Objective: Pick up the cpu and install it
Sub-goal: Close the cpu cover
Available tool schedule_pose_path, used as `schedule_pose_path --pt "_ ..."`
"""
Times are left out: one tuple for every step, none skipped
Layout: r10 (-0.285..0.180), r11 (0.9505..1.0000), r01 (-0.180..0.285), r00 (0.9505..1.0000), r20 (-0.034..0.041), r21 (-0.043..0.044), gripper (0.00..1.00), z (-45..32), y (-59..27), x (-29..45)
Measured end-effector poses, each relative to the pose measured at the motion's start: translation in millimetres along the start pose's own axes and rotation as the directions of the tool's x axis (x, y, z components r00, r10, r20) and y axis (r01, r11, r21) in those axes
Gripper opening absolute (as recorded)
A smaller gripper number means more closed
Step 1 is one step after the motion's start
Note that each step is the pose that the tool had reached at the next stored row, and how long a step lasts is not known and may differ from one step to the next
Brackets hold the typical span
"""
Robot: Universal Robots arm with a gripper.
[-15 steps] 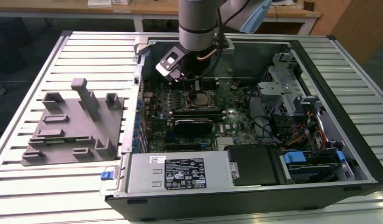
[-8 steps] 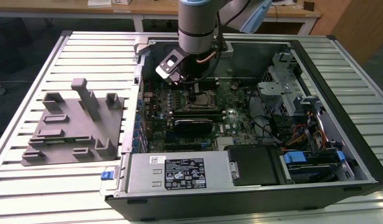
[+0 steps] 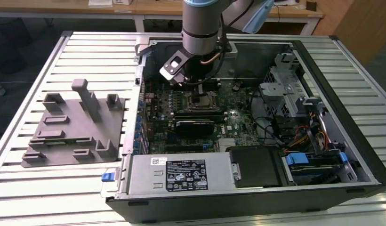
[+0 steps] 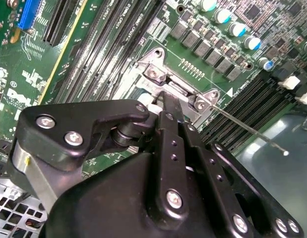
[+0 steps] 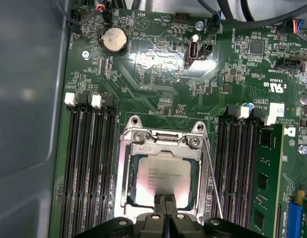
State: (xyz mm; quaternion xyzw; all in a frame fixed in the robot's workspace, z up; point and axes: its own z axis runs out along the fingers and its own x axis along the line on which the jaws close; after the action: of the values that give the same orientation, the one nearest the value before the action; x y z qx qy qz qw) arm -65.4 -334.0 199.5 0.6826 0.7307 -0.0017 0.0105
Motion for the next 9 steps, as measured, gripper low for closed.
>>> schedule_pose_path --pt "-0.001 1.0 0.001 1.0 0.0002 0.0002 0.11 0.4 0.8 -0.1" --pt "-0.001 1.0 0.001 1.0 0.0004 0.0005 0.11 0.7 1.6 -0.2" --pt "-0.002 1.0 0.002 1.0 0.0006 0.0005 0.11 0.8 2.0 -0.2" --pt "-0.002 1.0 0.002 1.0 0.0004 0.0003 0.11 0.9 2.3 -0.2" --pt "-0.003 1.0 0.003 1.0 0.0002 0.0002 0.11 1.0 2.5 -0.2" --pt "-0.003 1.0 0.003 1.0 0.0 0.0 0.11 1.0 2.7 -0.2" --pt "-0.003 1.0 0.003 1.0 -0.0005 -0.0005 0.11 0.5 2.7 -0.1" --pt "-0.003 1.0 0.003 1.0 -0.0008 -0.0008 0.11 -0.5 2.9 0.0" --pt "-0.003 1.0 0.003 1.0 -0.0004 -0.0004 0.11 -2.7 2.8 -0.1"
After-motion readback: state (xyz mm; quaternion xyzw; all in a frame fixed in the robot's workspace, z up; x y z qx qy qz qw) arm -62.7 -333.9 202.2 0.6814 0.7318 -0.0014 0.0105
